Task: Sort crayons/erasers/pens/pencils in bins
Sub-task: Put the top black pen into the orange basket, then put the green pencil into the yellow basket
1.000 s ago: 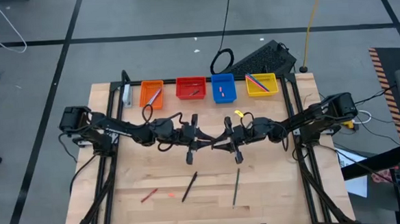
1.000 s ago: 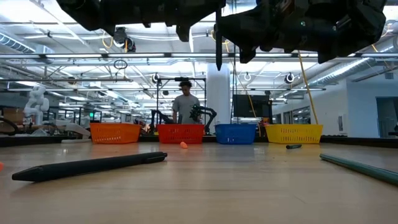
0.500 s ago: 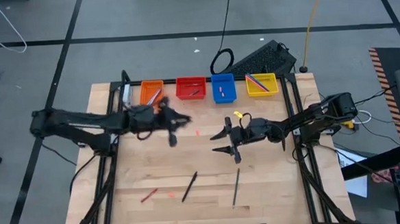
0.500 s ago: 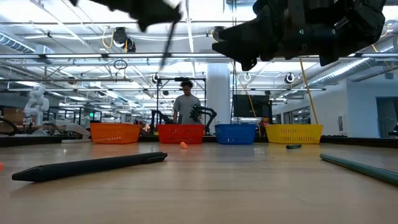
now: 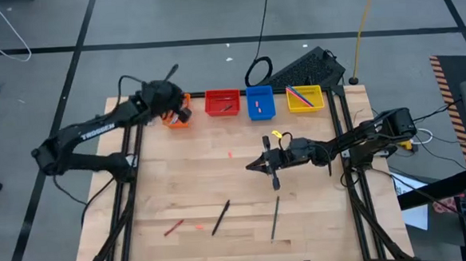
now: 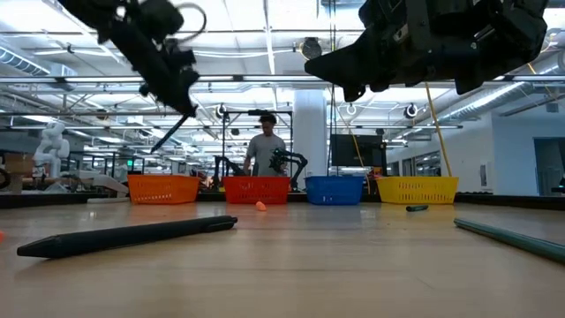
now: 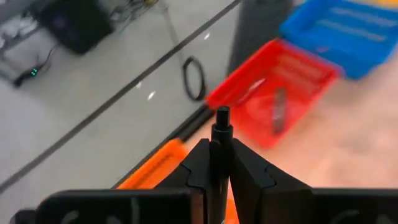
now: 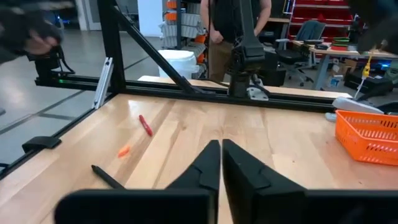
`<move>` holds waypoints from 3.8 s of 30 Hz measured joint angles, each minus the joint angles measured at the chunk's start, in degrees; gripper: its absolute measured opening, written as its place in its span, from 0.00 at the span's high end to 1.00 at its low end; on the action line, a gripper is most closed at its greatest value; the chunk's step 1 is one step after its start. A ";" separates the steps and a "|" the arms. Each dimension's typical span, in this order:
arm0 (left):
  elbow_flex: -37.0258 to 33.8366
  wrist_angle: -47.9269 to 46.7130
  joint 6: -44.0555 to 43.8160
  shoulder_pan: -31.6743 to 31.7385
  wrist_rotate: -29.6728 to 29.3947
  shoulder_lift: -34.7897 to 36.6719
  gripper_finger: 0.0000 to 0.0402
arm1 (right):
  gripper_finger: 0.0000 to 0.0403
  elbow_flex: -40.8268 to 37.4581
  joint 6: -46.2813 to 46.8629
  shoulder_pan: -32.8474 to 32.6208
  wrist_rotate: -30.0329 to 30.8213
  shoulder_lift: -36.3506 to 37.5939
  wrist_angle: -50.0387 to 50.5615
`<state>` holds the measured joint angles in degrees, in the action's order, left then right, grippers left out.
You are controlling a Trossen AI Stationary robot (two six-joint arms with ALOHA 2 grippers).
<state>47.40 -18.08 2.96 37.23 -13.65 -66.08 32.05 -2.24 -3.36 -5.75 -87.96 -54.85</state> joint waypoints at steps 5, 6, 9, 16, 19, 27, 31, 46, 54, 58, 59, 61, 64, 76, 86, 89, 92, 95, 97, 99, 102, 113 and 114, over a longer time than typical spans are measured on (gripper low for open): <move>0.00 2.37 1.46 9.15 5.49 -6.39 0.90 | 0.96 0.00 0.01 0.00 -0.01 0.00 -0.01; 0.00 2.48 1.47 10.41 6.66 -7.57 0.90 | 0.96 0.00 0.00 0.00 -0.01 0.00 0.00; 0.00 3.37 1.47 12.71 8.27 -10.77 0.90 | 0.98 0.00 -0.02 0.00 -0.01 0.00 0.05; 0.00 5.14 1.71 13.54 10.68 -14.74 0.90 | 1.00 0.00 -0.17 0.00 -0.03 0.00 -0.02; 0.00 6.43 1.62 13.54 11.49 -16.06 0.90 | 1.00 0.00 -0.17 0.00 -0.03 0.00 -0.04; 0.00 9.42 1.41 13.52 12.72 -19.78 0.90 | 1.00 0.00 -0.17 0.00 -0.03 0.00 0.02; 0.00 8.98 1.32 13.38 12.72 -20.79 0.82 | 1.00 -0.02 -0.17 0.00 -0.03 0.00 0.05; 0.00 7.65 2.25 12.12 12.11 -19.01 0.64 | 1.00 -0.02 -0.18 0.00 -0.03 0.00 0.11; 0.00 2.54 2.12 9.36 11.45 -9.00 0.68 | 1.00 -0.02 -0.31 0.00 0.01 0.00 0.31; -0.01 1.62 3.69 3.02 11.46 -4.32 0.78 | 1.00 -0.02 -0.44 0.00 0.11 0.00 0.40; -0.17 1.84 4.06 0.88 11.47 -3.50 0.80 | 1.00 -0.02 -0.43 0.00 0.13 0.00 0.47; -0.97 2.67 4.61 -3.79 11.47 -2.24 0.85 | 1.00 -0.02 -0.44 -0.01 1.07 0.00 0.82; -2.56 4.97 4.46 -10.67 11.42 -1.69 0.92 | 1.00 -0.02 -0.63 -0.02 3.63 0.64 2.68; -7.96 12.21 -0.88 -31.50 6.00 -1.84 0.97 | 1.00 5.95 -2.25 -4.36 16.34 8.36 30.65; -8.35 9.81 -9.31 -41.73 5.00 -6.19 0.97 | 1.00 13.44 5.92 -10.60 22.29 9.85 59.05; -8.26 9.98 -10.82 -43.61 5.02 -8.98 0.95 | 1.00 15.64 8.51 -12.29 22.24 9.66 67.03; -8.28 10.46 -12.26 -44.70 5.08 -11.61 0.95 | 1.00 17.64 10.35 -13.83 22.16 9.61 73.98; -8.29 10.93 -13.98 -45.23 5.76 -13.25 0.95 | 1.00 19.03 12.51 -14.92 19.28 9.64 79.37; -8.28 11.98 -15.07 -45.26 6.16 -13.98 0.95 | 1.00 19.63 13.77 -15.78 17.45 9.62 81.91; -8.28 12.07 -15.85 -45.26 6.26 -14.26 0.95 | 1.00 20.43 13.94 -17.02 17.44 9.62 83.50; -8.26 12.20 -16.73 -45.26 6.58 -14.47 0.95 | 1.00 20.76 13.68 -18.70 17.27 9.62 84.73; -8.26 12.41 -16.13 -45.63 6.64 -14.45 0.95 | 0.93 21.84 4.62 -20.02 7.34 1.25 81.95; -8.26 12.41 -16.13 -45.63 6.64 -14.45 0.95 | 0.91 22.68 2.99 -20.03 6.77 -0.13 82.51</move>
<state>39.13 -5.67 -13.17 -8.40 -7.01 -80.53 54.74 0.75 -23.39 1.03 -88.09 27.66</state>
